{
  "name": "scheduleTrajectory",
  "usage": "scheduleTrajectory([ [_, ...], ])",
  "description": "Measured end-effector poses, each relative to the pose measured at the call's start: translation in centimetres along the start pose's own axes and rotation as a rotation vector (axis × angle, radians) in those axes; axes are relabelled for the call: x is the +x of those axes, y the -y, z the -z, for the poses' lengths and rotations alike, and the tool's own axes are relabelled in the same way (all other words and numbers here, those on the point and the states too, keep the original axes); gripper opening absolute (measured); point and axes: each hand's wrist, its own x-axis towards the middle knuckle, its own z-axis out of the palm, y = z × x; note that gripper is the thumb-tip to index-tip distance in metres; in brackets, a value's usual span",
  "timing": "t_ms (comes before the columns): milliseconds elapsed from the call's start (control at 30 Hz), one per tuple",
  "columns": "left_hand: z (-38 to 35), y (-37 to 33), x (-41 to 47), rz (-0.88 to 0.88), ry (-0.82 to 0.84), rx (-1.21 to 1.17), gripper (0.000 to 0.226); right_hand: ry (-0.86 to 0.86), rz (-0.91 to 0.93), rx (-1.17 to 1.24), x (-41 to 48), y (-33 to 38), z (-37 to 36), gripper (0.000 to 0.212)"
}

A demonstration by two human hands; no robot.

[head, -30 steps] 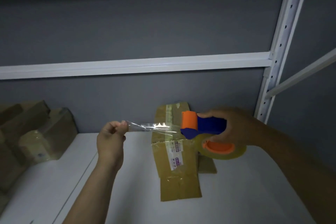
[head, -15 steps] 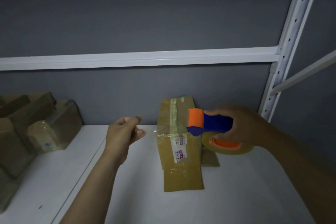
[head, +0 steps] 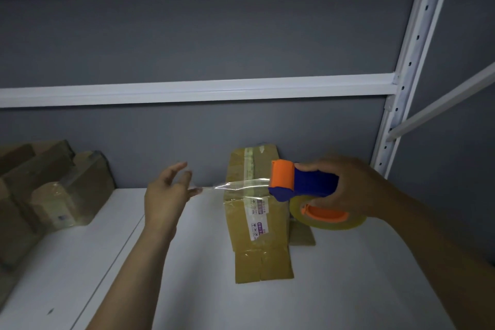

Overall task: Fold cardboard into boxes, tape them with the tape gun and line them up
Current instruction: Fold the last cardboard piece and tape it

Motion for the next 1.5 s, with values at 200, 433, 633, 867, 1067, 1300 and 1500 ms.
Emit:
scheduleTrajectory([
  [200,0.2,-1.0,-0.6,-0.256,-0.036,0.475,0.055,-0.049,0.031,-0.023,0.0,-0.3,0.8,0.077],
  [433,-3.7,-2.1,-1.7,-0.253,0.649,0.448,0.012,-0.037,0.055,0.001,0.2,-0.3,1.1,0.078],
  [633,-2.2,-1.9,-0.9,-0.203,0.708,0.417,0.012,-0.026,0.074,-0.059,0.3,-0.8,1.7,0.078],
  [867,-1.3,-1.7,0.2,-0.181,0.585,0.488,0.002,0.064,0.059,-0.21,0.8,-1.5,1.1,0.078],
  [1067,-1.2,-1.9,0.9,-0.23,0.434,0.564,0.022,0.105,0.027,-0.238,1.2,-1.5,0.4,0.078],
  [1300,1.3,-0.1,3.0,-0.228,0.365,0.635,0.022,0.188,-0.056,-0.174,1.1,-3.6,1.4,0.078],
  [1500,-0.3,1.8,2.2,-0.148,0.26,0.568,0.034,0.245,-0.058,-0.242,1.8,-5.3,1.0,0.069],
])
